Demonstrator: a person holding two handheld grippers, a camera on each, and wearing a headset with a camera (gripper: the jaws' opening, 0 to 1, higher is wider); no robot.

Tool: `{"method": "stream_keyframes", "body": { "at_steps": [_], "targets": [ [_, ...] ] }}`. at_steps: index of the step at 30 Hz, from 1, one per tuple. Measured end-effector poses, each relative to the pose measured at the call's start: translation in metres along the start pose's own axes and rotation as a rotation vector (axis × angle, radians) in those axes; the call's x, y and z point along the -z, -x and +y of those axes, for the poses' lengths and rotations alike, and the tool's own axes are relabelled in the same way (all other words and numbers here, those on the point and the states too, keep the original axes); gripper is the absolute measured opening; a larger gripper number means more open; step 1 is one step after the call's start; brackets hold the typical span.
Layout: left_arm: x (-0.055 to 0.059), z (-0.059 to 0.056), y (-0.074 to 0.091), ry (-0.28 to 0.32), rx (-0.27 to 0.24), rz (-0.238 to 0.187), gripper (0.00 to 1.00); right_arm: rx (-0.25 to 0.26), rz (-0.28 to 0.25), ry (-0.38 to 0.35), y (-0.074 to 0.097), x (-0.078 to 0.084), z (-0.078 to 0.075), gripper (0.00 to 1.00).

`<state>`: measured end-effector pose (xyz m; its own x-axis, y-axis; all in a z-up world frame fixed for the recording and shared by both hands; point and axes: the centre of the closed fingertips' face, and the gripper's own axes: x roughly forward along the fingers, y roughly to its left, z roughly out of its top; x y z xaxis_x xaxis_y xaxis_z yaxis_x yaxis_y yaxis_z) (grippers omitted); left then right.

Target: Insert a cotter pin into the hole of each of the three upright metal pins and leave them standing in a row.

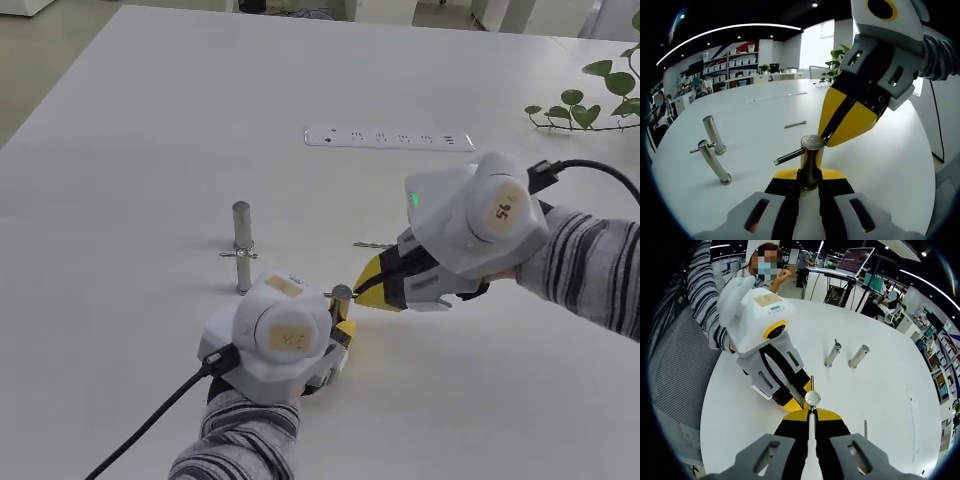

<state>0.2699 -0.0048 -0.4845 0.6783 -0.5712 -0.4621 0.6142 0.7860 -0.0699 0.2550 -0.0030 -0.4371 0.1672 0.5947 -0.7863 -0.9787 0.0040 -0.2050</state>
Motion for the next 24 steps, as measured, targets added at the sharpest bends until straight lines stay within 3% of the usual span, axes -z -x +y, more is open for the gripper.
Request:
{"method": "stream_keyframes", "body": {
  "at_steps": [8, 14, 20, 24],
  "targets": [
    [0.0, 0.0, 0.0, 0.022, 0.015, 0.014, 0.11, 0.012, -0.006, -0.01, -0.001, 0.001, -0.001, 0.0],
    [0.002, -0.001, 0.005, 0.015, 0.017, 0.031, 0.26, 0.017, -0.021, -0.038, -0.001, -0.001, -0.002, 0.0],
    [-0.007, -0.001, 0.017, -0.001, 0.04, 0.014, 0.38, 0.013, -0.035, -0.07, -0.002, -0.003, -0.002, 0.06],
    [-0.011, 0.003, 0.024, 0.007, 0.045, 0.005, 0.42, -0.001, -0.05, -0.144, -0.007, -0.005, -0.001, 0.09]
  ]
}}
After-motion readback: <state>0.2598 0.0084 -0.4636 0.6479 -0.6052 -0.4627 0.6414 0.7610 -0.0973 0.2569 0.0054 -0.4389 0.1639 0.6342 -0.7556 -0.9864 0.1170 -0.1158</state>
